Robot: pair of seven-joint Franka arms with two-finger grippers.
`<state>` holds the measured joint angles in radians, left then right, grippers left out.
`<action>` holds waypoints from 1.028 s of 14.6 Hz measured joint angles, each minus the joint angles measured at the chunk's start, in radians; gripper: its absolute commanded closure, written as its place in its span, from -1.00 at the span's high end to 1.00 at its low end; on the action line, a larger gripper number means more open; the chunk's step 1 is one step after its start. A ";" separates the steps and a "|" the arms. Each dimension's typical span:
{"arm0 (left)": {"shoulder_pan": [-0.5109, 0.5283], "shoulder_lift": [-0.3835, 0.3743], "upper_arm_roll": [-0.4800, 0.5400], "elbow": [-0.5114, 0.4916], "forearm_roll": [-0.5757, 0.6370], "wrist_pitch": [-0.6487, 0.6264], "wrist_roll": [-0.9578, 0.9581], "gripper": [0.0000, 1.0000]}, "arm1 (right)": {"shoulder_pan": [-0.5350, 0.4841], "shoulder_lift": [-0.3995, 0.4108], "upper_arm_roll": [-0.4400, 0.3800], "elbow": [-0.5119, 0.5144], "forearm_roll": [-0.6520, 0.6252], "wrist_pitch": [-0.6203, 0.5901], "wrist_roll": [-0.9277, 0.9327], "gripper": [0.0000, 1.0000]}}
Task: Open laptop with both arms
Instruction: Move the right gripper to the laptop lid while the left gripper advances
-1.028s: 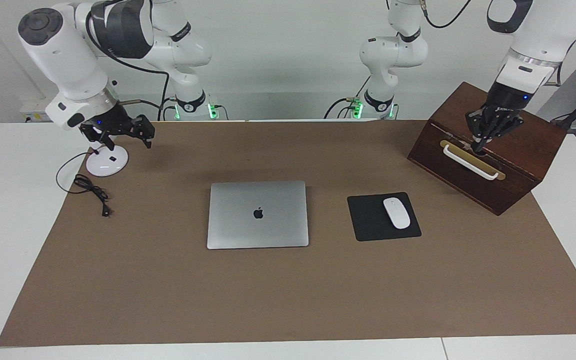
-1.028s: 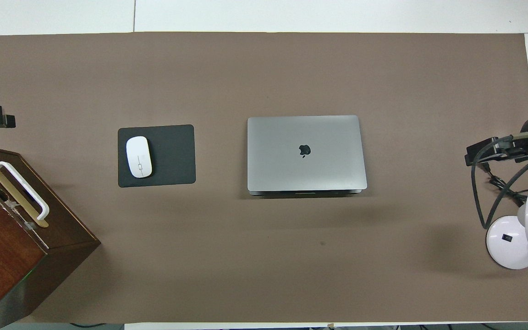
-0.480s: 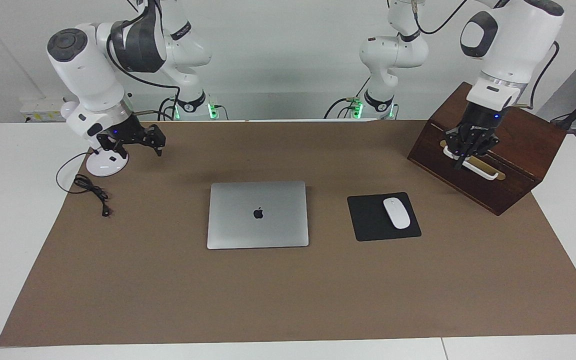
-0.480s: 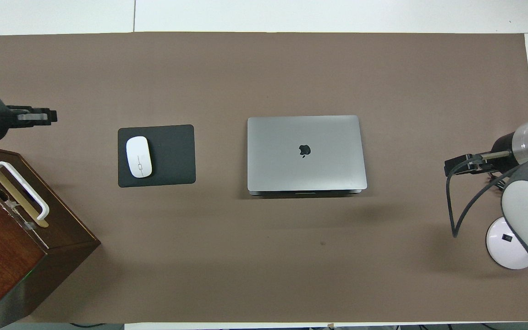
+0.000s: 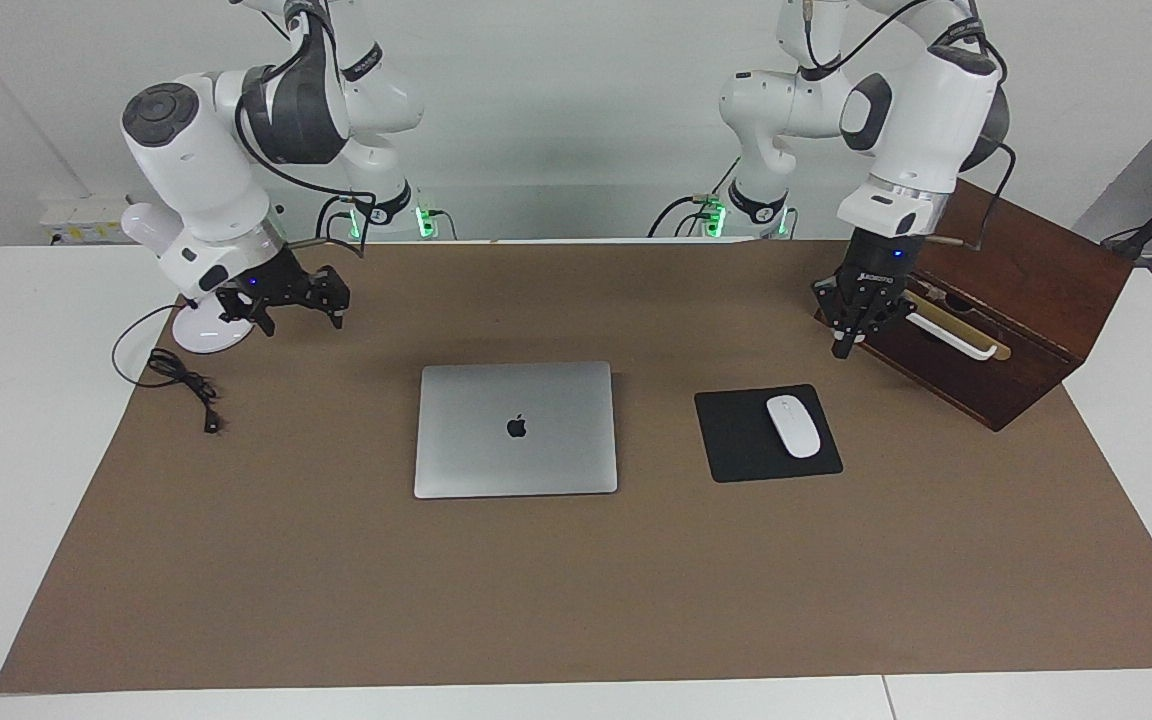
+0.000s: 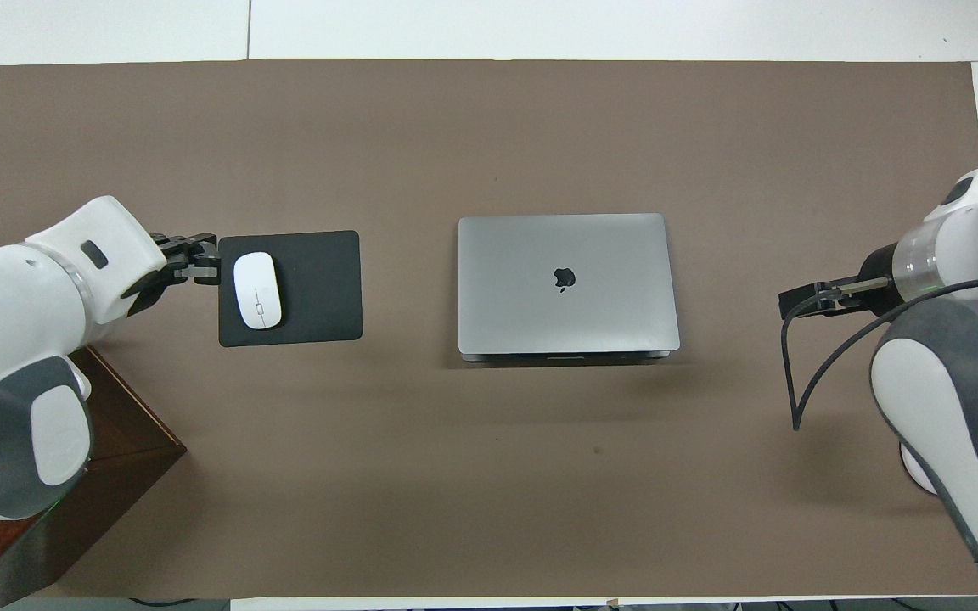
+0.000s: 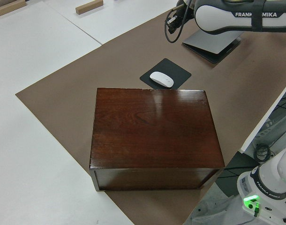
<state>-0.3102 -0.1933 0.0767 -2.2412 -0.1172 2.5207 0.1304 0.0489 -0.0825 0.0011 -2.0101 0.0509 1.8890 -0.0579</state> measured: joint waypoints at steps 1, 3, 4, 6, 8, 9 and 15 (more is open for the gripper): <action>-0.022 -0.010 0.000 -0.052 0.000 0.072 0.004 -1.00 | 0.017 0.000 0.000 0.000 0.003 0.000 0.037 1.00; -0.068 -0.036 -0.002 -0.185 0.000 0.227 0.004 -1.00 | 0.049 0.000 0.001 0.000 0.033 0.000 0.149 1.00; -0.092 -0.048 -0.002 -0.249 0.000 0.296 0.005 -1.00 | 0.063 0.000 0.001 0.000 0.074 0.000 0.209 1.00; -0.140 -0.063 -0.002 -0.348 0.000 0.402 0.005 -1.00 | 0.080 0.000 0.002 0.000 0.136 0.001 0.331 1.00; -0.187 -0.067 -0.002 -0.412 0.000 0.486 0.005 -1.00 | 0.092 0.000 0.002 0.000 0.151 0.007 0.408 1.00; -0.208 -0.067 -0.002 -0.435 0.000 0.519 0.004 -1.00 | 0.096 0.000 0.002 0.000 0.159 0.018 0.429 1.00; -0.346 -0.023 -0.001 -0.497 0.000 0.674 -0.061 -1.00 | 0.128 0.001 0.002 -0.035 0.288 0.119 0.671 1.00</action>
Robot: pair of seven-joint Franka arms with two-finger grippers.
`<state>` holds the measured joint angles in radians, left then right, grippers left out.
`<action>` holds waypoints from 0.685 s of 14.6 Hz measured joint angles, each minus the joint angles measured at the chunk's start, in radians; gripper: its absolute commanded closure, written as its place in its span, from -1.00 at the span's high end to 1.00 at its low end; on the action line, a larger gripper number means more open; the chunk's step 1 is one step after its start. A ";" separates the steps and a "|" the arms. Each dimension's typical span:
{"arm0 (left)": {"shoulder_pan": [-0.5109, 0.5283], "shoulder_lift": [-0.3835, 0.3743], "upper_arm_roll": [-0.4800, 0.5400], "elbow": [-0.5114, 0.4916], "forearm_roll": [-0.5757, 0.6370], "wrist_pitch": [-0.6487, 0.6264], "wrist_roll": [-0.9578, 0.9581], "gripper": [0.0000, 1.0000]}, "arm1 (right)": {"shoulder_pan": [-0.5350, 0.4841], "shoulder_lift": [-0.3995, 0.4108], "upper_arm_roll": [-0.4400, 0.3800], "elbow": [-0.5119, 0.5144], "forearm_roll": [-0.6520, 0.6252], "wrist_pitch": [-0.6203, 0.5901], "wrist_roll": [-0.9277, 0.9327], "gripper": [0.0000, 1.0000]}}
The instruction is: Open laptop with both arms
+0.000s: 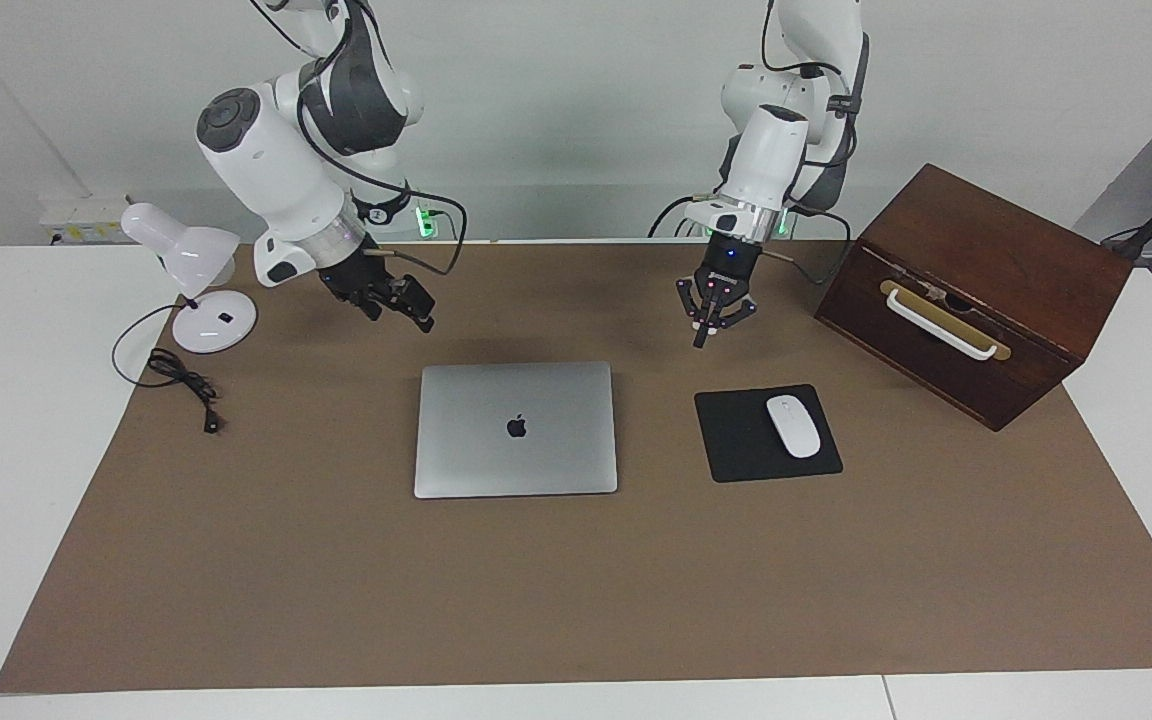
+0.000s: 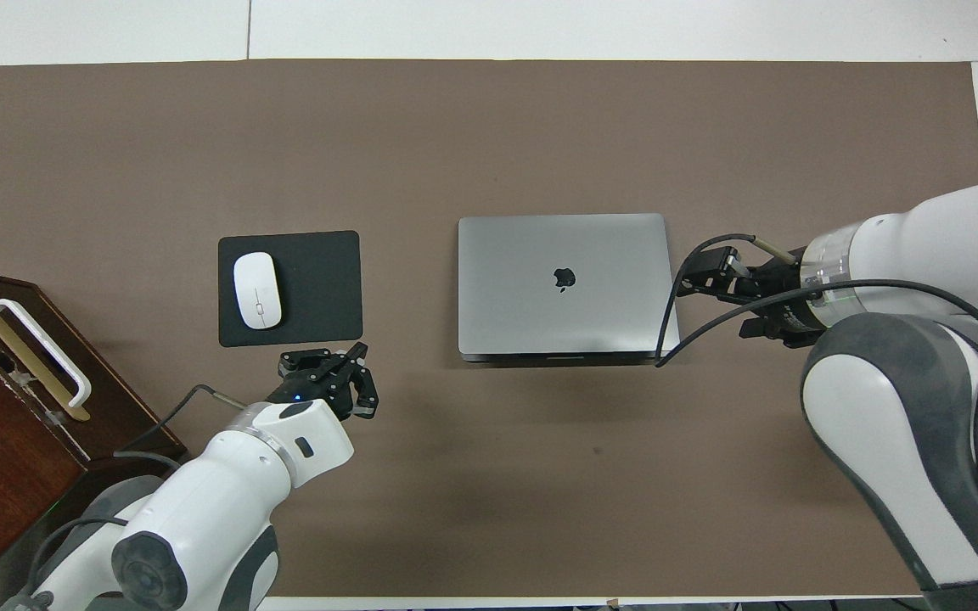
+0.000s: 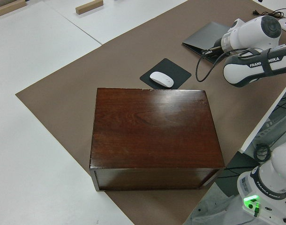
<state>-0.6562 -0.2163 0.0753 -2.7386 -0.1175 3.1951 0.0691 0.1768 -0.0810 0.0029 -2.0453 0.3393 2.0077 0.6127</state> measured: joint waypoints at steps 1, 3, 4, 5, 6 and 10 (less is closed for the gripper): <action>-0.027 0.031 0.000 -0.004 0.000 0.052 -0.027 -1.00 | 0.018 0.000 0.000 -0.004 0.011 0.027 0.052 1.00; -0.071 0.092 0.000 -0.005 0.000 0.131 -0.065 -1.00 | 0.051 -0.001 0.001 -0.028 0.034 0.070 0.139 1.00; -0.086 0.114 0.000 -0.005 0.000 0.153 -0.074 -1.00 | 0.061 -0.001 0.001 -0.050 0.043 0.093 0.161 1.00; -0.099 0.129 0.000 -0.005 0.000 0.173 -0.080 -1.00 | 0.066 -0.002 0.001 -0.076 0.052 0.120 0.173 1.00; -0.111 0.141 0.000 -0.005 0.000 0.195 -0.092 -1.00 | 0.066 -0.002 0.001 -0.103 0.072 0.151 0.179 1.00; -0.187 0.216 0.000 -0.010 -0.042 0.272 -0.140 -1.00 | 0.097 -0.001 0.000 -0.224 0.229 0.330 0.194 1.00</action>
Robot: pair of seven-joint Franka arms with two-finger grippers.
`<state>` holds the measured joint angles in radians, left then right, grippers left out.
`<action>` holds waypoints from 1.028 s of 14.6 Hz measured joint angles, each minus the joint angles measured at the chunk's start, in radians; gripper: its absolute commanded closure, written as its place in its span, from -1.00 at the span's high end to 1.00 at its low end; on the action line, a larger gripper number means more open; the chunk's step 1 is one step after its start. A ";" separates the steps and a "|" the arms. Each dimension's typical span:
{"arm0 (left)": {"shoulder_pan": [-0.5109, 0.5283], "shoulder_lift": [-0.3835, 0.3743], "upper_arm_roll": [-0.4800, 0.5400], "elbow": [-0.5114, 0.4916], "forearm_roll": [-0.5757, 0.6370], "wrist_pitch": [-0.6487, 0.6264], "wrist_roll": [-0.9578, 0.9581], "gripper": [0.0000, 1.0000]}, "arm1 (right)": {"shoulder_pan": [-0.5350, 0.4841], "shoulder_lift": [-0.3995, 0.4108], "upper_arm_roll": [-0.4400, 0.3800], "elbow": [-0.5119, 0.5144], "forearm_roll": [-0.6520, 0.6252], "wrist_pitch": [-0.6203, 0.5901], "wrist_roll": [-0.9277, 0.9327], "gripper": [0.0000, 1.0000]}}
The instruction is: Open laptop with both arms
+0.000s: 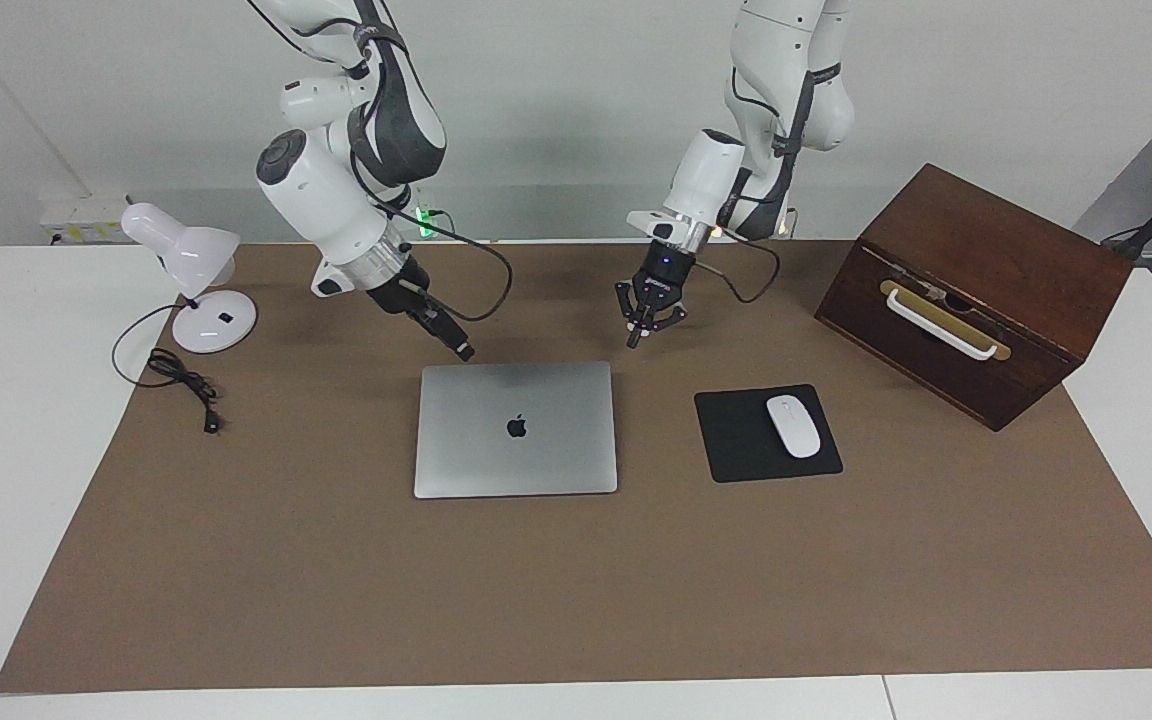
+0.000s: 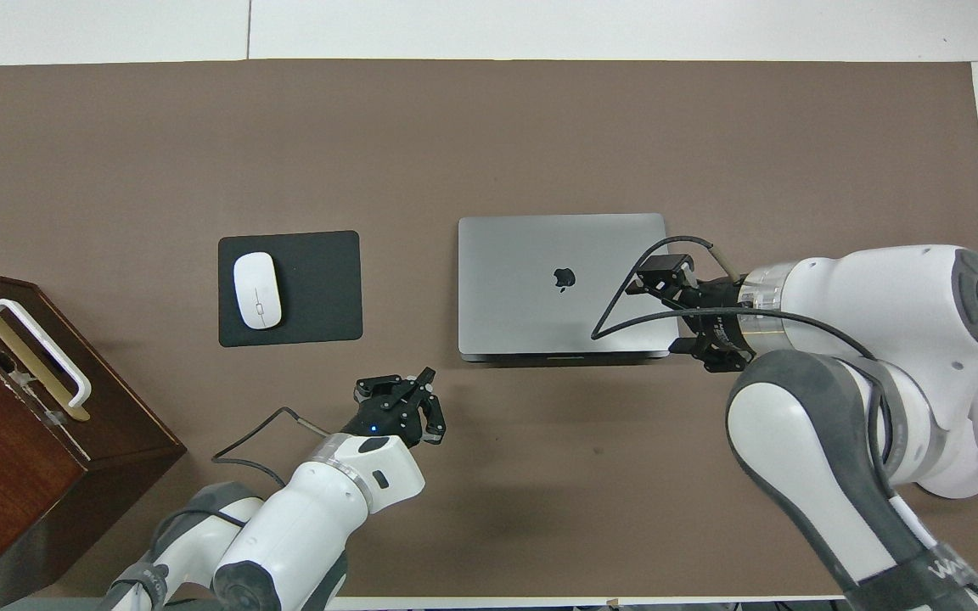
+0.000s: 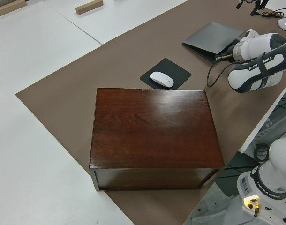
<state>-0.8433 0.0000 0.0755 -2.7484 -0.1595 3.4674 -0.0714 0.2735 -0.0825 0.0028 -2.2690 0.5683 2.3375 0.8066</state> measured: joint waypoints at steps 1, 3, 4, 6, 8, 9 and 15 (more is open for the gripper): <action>-0.016 0.014 0.000 0.000 -0.015 0.009 -0.002 -1.00 | 0.021 0.000 0.000 -0.016 0.009 0.024 0.031 1.00; -0.028 0.027 0.001 0.006 -0.021 0.014 -0.006 -1.00 | 0.049 0.000 0.001 -0.030 0.010 0.064 0.085 1.00; -0.029 0.033 0.001 0.013 -0.021 0.014 -0.006 -1.00 | 0.055 0.000 0.001 -0.038 0.010 0.084 0.094 1.00; -0.030 0.055 0.001 0.039 -0.021 0.014 -0.006 -1.00 | 0.059 0.000 0.000 -0.060 0.012 0.117 0.095 1.00; -0.041 0.078 0.001 0.057 -0.021 0.014 -0.006 -1.00 | 0.067 0.000 0.001 -0.090 0.038 0.168 0.095 1.00; -0.045 0.086 0.001 0.063 -0.021 0.014 -0.006 -1.00 | 0.074 0.000 0.001 -0.104 0.063 0.200 0.095 1.00; -0.057 0.119 0.001 0.104 -0.021 0.014 -0.006 -1.00 | 0.137 0.022 0.001 -0.132 0.187 0.318 0.094 1.00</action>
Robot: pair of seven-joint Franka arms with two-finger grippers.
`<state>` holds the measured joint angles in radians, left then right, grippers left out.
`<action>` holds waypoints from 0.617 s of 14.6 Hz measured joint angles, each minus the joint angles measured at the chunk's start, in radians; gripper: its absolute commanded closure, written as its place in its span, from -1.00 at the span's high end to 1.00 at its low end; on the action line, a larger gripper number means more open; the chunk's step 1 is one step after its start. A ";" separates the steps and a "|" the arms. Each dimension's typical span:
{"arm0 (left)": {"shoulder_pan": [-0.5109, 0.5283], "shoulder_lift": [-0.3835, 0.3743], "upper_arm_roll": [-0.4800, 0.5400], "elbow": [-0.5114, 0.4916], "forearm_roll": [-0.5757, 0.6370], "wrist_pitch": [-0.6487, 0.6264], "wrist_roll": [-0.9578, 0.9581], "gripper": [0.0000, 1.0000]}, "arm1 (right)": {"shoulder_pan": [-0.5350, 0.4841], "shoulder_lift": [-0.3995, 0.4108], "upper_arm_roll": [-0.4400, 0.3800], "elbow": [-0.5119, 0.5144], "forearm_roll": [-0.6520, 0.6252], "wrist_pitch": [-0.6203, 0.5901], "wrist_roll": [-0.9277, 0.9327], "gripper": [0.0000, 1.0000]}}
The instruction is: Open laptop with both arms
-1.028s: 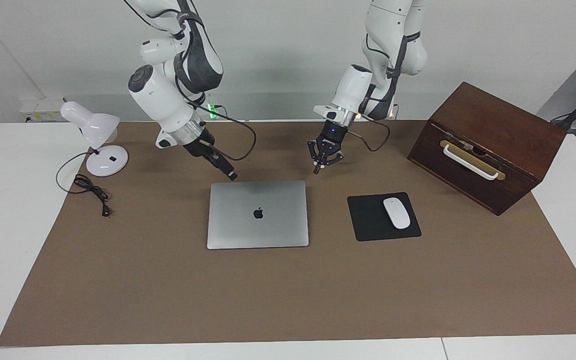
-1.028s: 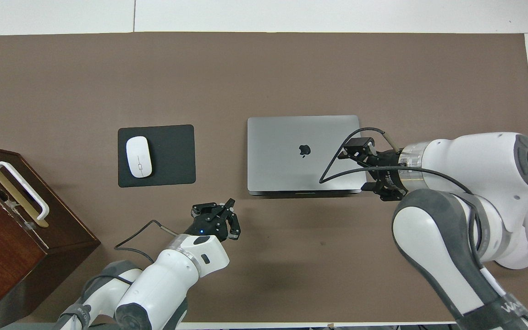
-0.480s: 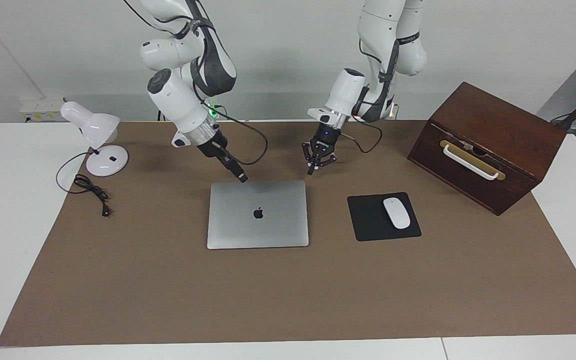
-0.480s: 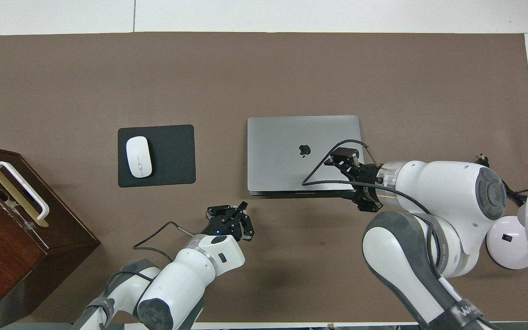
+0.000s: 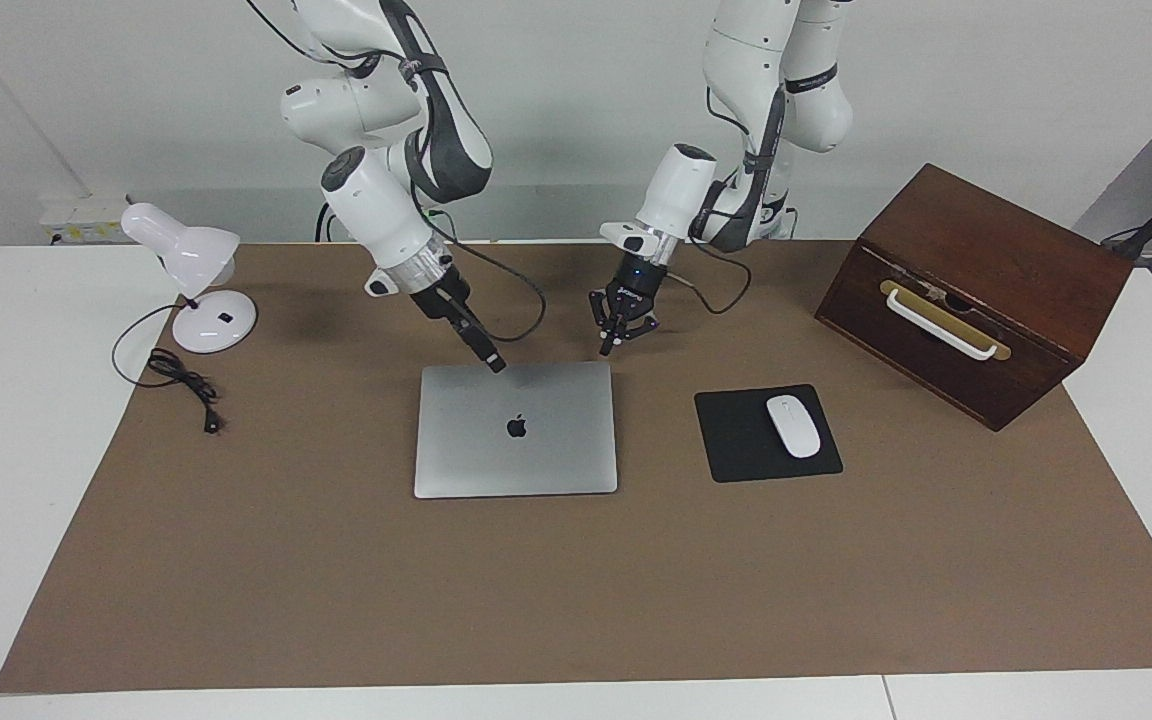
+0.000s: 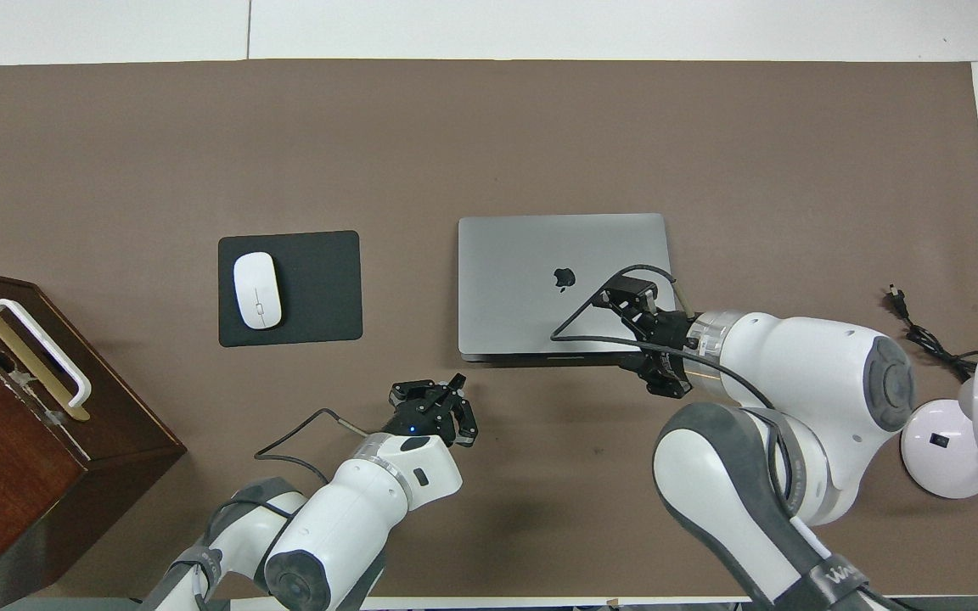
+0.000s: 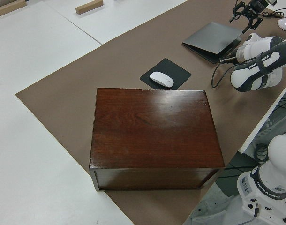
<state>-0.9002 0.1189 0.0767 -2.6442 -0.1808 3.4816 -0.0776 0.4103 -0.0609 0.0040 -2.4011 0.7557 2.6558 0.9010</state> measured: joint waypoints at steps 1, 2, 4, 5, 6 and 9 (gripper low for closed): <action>0.000 0.017 0.000 0.018 0.000 0.000 0.000 -1.00 | 0.001 0.005 0.000 -0.001 0.015 0.005 0.000 1.00; 0.000 0.037 0.000 0.035 0.000 0.000 0.000 -1.00 | 0.001 0.009 -0.001 -0.002 0.018 0.005 0.000 1.00; 0.000 0.072 0.000 0.058 0.000 0.000 0.000 -1.00 | 0.001 0.014 -0.001 -0.010 0.018 0.005 0.000 1.00; 0.000 0.086 0.000 0.067 0.000 0.000 0.000 -1.00 | 0.001 0.017 -0.001 -0.013 0.018 0.005 0.000 1.00; 0.000 0.096 0.000 0.075 0.000 0.000 0.000 -1.00 | 0.001 0.023 -0.001 -0.015 0.019 0.005 0.000 1.00; 0.000 0.110 0.001 0.085 0.000 0.000 0.000 -1.00 | 0.013 0.043 -0.001 -0.016 0.019 0.005 0.000 1.00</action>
<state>-0.9005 0.2286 0.0777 -2.5589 -0.1808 3.4820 -0.0776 0.4235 -0.0183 0.0032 -2.4166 0.7743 2.6612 0.9010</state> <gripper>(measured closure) 0.991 0.000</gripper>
